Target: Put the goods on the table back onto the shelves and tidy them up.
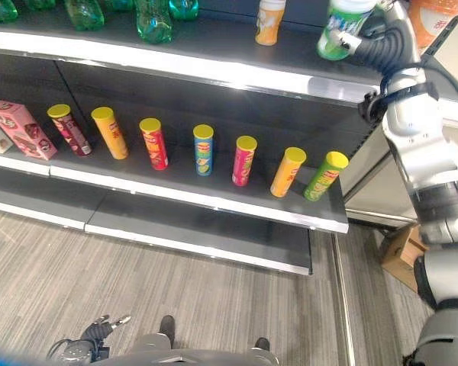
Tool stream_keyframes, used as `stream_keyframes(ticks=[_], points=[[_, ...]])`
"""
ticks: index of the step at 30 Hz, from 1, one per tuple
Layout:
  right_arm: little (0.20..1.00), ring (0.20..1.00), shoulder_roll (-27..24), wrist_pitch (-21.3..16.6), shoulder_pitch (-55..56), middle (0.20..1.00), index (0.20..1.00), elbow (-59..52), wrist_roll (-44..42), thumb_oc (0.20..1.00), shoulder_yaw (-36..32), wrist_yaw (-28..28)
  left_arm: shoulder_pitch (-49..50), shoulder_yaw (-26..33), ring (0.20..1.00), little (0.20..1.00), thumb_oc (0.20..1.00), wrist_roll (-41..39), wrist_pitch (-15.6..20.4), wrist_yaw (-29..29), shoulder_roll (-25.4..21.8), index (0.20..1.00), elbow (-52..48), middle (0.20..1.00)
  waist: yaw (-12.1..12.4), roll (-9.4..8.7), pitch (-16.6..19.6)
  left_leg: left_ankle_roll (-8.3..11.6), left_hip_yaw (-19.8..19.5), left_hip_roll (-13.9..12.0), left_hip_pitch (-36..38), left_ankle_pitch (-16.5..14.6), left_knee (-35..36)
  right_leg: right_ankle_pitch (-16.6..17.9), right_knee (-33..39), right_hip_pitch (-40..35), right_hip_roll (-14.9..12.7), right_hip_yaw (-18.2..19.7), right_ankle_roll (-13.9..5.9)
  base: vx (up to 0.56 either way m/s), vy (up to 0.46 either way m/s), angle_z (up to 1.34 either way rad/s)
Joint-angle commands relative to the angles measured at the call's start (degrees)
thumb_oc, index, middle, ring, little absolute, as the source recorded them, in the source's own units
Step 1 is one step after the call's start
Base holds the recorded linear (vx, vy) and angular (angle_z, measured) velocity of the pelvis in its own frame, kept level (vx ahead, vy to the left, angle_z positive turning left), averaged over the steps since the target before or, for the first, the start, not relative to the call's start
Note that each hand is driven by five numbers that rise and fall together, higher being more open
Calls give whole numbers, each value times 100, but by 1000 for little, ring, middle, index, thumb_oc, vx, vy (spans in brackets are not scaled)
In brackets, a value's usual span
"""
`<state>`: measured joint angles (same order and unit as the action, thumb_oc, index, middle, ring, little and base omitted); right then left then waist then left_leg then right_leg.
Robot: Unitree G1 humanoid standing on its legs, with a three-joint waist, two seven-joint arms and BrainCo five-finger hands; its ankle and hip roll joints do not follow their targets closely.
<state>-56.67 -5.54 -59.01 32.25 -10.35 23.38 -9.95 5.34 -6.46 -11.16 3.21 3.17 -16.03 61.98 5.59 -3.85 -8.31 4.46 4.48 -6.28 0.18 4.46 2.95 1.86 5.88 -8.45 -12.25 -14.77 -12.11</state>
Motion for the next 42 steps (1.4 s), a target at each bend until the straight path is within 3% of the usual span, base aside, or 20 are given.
stream_keyframes(ticks=[1,12,31,42], points=[[200,200,-19,-175,-68,200,200,-233,-416,200,16,58,-40,-132,1000,1000,1000,-211,119,-18,-303,1000,272,1000,82,-163,338,173,104,170,73,-515,-185,-180,-459,384,-116,342,46,54,-114,24],[200,200,715,-34,-756,200,200,1258,-994,200,305,158,-68,-333,1000,1000,1000,-251,93,61,-139,1000,547,1000,247,-123,451,277,-141,86,116,-462,-158,-350,-464,114,-15,-42,162,34,-56,16],[200,200,1342,227,-1351,200,200,2225,-26,200,836,38,-172,-397,1000,1000,1000,-358,101,218,-101,1000,620,1000,411,-179,459,317,-255,54,150,-454,-122,-414,-494,-3,-30,-322,198,23,-16,5],[200,200,1461,340,-1551,200,200,2714,397,200,991,-85,-160,-375,1000,1000,1000,-393,111,289,-104,1000,672,1000,502,-205,459,291,-330,95,116,-470,-115,-419,-496,2,-56,-366,186,16,-2,4]])
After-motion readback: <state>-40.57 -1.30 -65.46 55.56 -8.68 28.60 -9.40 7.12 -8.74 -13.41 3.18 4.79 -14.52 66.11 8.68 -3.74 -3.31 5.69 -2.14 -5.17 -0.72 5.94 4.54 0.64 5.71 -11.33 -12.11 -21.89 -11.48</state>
